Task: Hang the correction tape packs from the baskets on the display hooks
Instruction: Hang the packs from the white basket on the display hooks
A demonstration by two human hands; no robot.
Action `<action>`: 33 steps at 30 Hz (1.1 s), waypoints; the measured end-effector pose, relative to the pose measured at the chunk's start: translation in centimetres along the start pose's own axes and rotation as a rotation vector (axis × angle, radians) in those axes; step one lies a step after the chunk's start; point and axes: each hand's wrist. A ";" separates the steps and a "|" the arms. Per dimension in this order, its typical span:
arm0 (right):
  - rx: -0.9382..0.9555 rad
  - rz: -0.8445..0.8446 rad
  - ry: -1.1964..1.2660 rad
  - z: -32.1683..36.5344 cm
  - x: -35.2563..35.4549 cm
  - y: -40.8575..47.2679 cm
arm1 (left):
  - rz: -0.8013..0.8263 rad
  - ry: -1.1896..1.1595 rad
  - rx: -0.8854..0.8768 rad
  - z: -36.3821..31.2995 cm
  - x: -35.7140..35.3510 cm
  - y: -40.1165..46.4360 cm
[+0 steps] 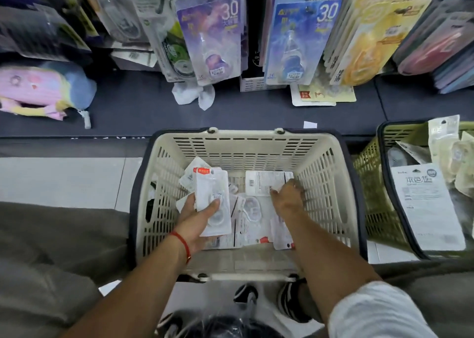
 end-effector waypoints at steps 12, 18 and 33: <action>0.290 0.070 0.539 1.4 3.3 -1.3 | -0.097 0.439 -0.284 -2.1 -1.7 0.5; 0.473 0.327 0.546 3.2 8.6 -7.0 | 0.063 0.652 -0.472 -2.5 -3.7 -0.8; 0.208 0.401 0.716 1.6 2.7 -6.1 | 0.105 0.250 -0.151 -0.4 -1.3 -0.3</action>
Point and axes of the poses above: each hand's wrist, its own y-axis towards the middle knuckle, its own x-axis out of the back of the hand, z = x × y, and after that the axes turned 11 degrees about z, right-handed
